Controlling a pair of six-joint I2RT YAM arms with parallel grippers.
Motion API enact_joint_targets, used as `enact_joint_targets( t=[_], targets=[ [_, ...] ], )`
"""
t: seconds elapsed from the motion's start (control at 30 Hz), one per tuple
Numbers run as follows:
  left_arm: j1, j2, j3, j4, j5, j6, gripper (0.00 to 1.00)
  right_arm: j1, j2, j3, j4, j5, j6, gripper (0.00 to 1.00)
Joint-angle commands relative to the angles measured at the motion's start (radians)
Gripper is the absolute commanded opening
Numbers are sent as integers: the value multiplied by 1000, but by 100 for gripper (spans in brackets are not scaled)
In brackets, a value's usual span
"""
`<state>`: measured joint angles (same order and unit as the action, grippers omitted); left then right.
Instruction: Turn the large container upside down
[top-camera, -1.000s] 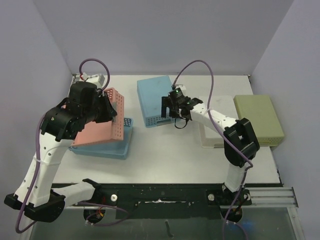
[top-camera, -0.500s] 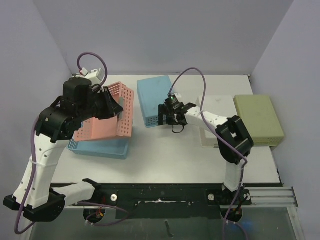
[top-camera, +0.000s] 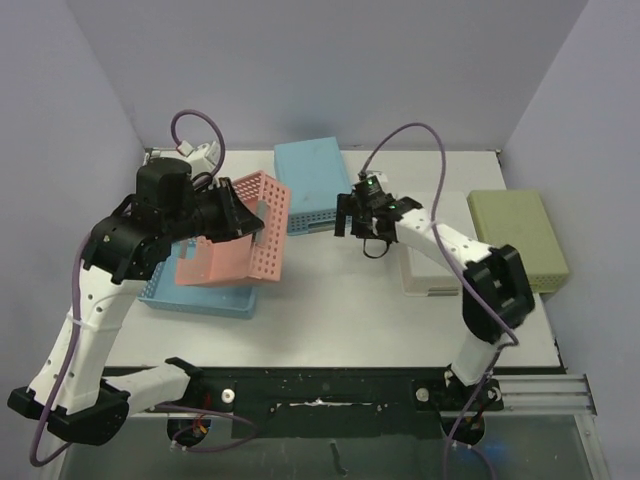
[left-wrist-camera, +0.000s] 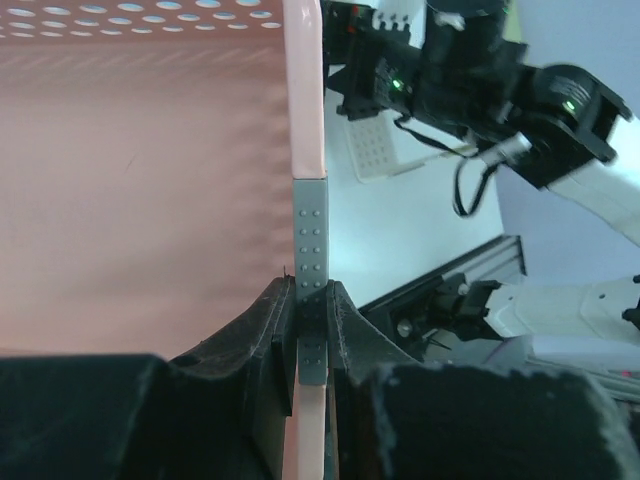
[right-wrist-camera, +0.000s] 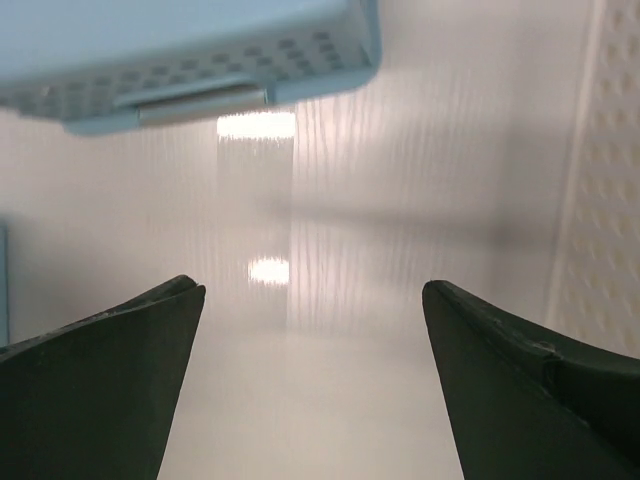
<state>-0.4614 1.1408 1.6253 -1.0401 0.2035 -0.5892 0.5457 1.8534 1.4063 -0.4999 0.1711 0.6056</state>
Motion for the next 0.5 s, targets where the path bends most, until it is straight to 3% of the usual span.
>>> enact_joint_targets(
  t=[0.0, 0.13, 0.27, 0.37, 0.47],
  targets=[
    [-39, 13, -17, 250, 186, -77, 0, 8, -342, -198, -5, 35, -51, 98],
    [-115, 51, 10, 405, 274, -165, 0, -31, -603, -293, -153, 164, -61, 98],
    [-164, 85, -10, 571, 387, -276, 0, -128, -823, -283, -301, 235, -82, 98],
    [-198, 79, -161, 874, 486, -454, 0, -211, -907, -222, -408, 280, -96, 98],
    [-226, 79, -324, 1279, 563, -653, 0, -243, -915, -124, -499, 319, -102, 98]
  ],
)
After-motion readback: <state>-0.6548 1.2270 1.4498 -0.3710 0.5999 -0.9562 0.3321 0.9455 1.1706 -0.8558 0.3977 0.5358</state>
